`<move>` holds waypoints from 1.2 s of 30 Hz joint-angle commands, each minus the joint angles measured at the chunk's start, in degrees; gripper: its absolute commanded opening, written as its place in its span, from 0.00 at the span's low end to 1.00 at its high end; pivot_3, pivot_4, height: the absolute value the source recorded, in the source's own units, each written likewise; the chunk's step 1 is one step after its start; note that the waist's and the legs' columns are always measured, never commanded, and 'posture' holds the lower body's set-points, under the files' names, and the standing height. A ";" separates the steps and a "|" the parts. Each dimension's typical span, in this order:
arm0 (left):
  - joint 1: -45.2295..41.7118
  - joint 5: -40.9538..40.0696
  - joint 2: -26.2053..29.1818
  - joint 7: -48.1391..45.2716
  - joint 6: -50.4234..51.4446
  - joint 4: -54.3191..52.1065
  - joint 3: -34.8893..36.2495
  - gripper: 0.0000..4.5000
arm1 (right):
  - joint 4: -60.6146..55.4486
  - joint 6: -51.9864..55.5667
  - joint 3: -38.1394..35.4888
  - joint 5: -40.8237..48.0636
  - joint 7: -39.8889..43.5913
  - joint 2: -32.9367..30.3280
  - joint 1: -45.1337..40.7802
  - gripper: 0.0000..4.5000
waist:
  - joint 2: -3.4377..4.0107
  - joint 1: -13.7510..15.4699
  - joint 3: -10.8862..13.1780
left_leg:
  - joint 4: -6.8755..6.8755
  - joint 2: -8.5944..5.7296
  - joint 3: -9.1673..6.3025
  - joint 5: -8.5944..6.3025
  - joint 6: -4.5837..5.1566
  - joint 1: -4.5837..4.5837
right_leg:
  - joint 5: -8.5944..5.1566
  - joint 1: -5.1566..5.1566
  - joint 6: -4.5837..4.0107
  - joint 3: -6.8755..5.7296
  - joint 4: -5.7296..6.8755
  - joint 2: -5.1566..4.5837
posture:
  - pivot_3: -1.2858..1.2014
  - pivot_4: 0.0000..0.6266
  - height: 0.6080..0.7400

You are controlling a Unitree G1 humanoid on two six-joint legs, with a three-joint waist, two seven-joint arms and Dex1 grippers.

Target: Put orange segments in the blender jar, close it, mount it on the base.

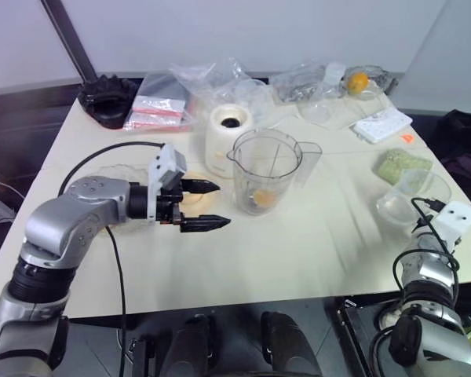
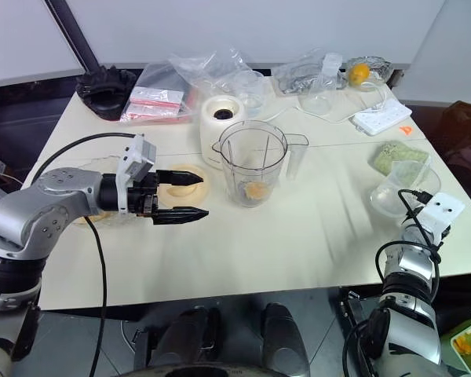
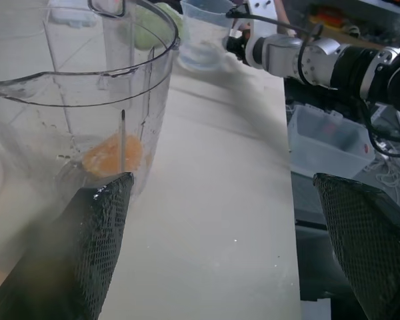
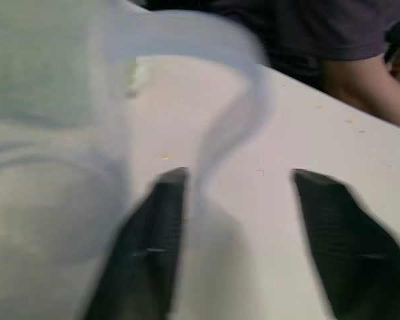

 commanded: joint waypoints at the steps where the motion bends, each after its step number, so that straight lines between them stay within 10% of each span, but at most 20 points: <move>1: -0.64 0.04 -0.15 0.13 -1.00 -1.06 0.35 1.00 | -4.21 1.96 0.64 0.28 -0.47 0.14 1.82 0.98 | -0.01 -0.30 0.00 | 0.00 0.01 0.00 0.00 0.00 0.02 | 0.00 0.00 0.00 0.00 0.00 0.01 | 0.52 0.24 1.00; 27: -5.12 8.38 0.02 -4.07 -7.48 11.06 -2.88 1.00 | -79.50 29.26 3.35 5.20 9.73 9.52 38.52 0.98 | 0.02 1.34 -0.01 | -0.55 0.15 -0.03 -0.01 -0.01 0.00 | -0.10 -0.33 -0.12 0.00 -0.07 0.12 | 0.52 0.24 1.00; 36: -22.01 28.86 -3.83 -3.33 -24.19 43.78 -12.49 1.00 | -103.37 35.34 -8.44 26.83 24.35 6.05 59.61 0.98 | 0.01 4.16 -0.04 | -0.48 0.25 -0.14 -0.02 -0.03 -0.07 | -0.29 -0.25 0.03 -0.35 -0.18 0.06 | 0.52 0.24 1.00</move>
